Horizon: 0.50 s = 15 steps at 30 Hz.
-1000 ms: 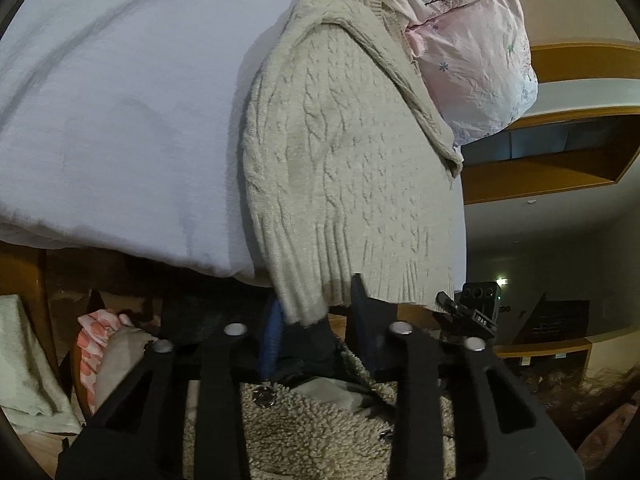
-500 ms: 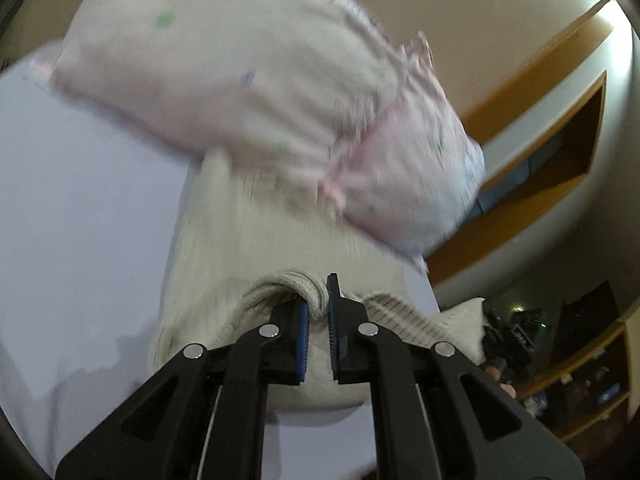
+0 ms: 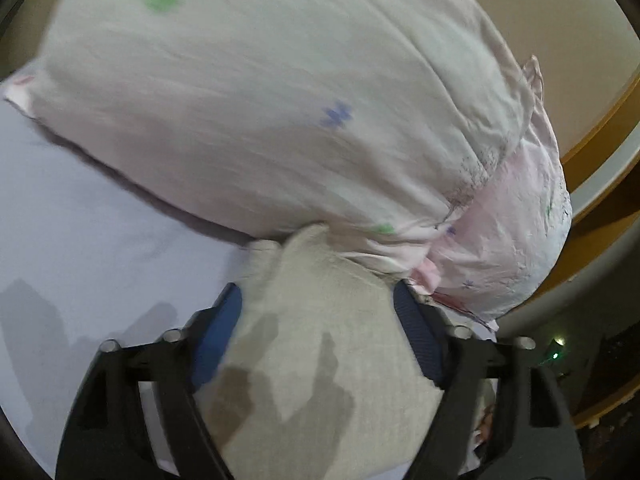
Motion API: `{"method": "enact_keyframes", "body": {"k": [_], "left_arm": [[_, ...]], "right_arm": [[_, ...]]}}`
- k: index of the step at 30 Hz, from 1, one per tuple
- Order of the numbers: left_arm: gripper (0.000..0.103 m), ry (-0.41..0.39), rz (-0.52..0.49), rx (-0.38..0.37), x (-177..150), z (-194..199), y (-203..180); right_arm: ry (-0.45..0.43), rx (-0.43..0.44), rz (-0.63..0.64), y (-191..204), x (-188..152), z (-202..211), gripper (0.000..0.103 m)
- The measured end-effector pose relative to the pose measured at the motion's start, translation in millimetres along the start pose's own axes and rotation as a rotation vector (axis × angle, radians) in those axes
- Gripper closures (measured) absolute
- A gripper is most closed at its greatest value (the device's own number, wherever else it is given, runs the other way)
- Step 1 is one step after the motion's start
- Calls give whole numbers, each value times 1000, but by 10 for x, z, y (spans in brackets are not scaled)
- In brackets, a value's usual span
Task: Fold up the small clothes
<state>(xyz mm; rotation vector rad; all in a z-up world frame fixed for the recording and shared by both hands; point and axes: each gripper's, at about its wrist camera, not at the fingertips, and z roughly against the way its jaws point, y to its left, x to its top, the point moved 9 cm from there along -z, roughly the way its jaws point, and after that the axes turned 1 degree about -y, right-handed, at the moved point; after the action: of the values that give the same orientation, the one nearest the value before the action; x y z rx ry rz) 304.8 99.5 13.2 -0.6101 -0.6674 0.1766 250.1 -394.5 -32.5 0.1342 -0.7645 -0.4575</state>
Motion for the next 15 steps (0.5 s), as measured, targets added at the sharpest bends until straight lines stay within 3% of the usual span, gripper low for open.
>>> {"method": "enact_keyframes", "body": {"k": [1,3,8,13,15], "left_arm": [[25,18,6,-8,-41,27,57],[25,69,23,-8,-145,-3,161],[37,211,47,50,-473,-265,366],[47,182,87,12,-568,-405,279],[83,191,148,-35,-633,-457,246]], "right_arm": [[-35,-42,-5,-64,61,56,15],[-81,-33,-27,-93,141,161,15],[-27,117,-28,127,70,207,11],[24,187,-26,143,-92,225,11],[37,206,-37,107,-139,226,11]]}}
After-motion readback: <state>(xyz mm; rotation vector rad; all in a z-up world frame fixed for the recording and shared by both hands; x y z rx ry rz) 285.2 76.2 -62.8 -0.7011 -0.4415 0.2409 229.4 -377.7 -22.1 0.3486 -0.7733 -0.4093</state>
